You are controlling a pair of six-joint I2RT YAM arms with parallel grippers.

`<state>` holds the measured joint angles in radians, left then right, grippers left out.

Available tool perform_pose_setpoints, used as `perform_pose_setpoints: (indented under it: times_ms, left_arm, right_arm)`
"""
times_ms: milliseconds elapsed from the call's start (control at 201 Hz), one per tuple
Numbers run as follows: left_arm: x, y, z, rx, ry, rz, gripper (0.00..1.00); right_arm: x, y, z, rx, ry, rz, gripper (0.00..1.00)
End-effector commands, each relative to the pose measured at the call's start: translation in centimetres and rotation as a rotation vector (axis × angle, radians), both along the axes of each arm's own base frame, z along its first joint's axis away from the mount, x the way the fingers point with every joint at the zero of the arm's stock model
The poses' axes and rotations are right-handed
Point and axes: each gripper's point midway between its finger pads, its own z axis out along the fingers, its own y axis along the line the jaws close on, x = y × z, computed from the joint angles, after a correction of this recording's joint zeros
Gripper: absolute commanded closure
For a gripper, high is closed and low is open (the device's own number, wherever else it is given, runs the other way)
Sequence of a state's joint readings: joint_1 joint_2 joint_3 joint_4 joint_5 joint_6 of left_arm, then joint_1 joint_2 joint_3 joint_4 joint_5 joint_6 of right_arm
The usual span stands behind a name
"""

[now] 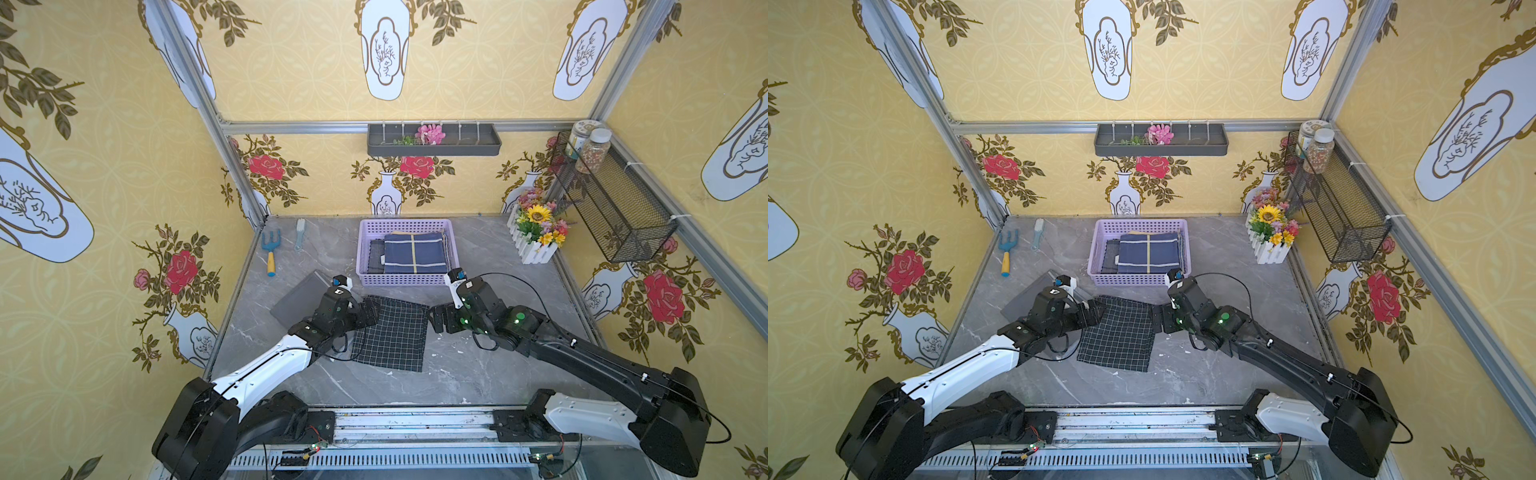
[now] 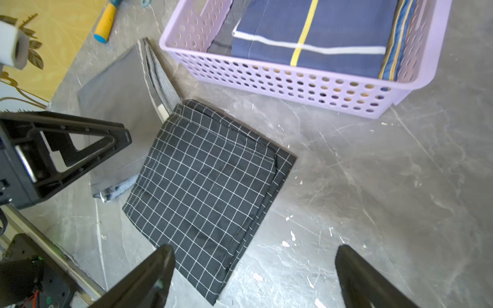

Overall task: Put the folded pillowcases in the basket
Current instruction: Pick up the pillowcase from the center of the board.

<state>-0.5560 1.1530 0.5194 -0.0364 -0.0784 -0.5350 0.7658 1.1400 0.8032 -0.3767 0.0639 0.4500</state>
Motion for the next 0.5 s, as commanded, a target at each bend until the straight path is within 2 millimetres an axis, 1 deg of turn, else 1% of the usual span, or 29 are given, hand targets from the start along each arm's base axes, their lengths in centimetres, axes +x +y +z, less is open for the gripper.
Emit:
perform_pose_setpoints:
  times_ms: [0,164,309,498]
  left_arm:
    - [-0.4,0.3,-1.7,0.051,0.037,0.029,0.02]
    - [-0.8,0.1,-3.6,0.095,0.080,0.030,0.07]
    - [-0.8,0.1,-4.4,0.114,0.098,0.036,0.10]
    - [-0.7,0.2,-5.1,0.134,0.111,0.038,0.12]
  right_arm:
    - [0.5,0.8,0.5,0.065,-0.032,-0.014,0.03]
    - [0.2,0.3,-1.3,0.056,-0.007,-0.044,0.03]
    - [0.1,0.1,-2.6,0.045,0.020,-0.056,0.03]
    - [0.1,0.0,-3.5,0.040,0.033,-0.071,0.03]
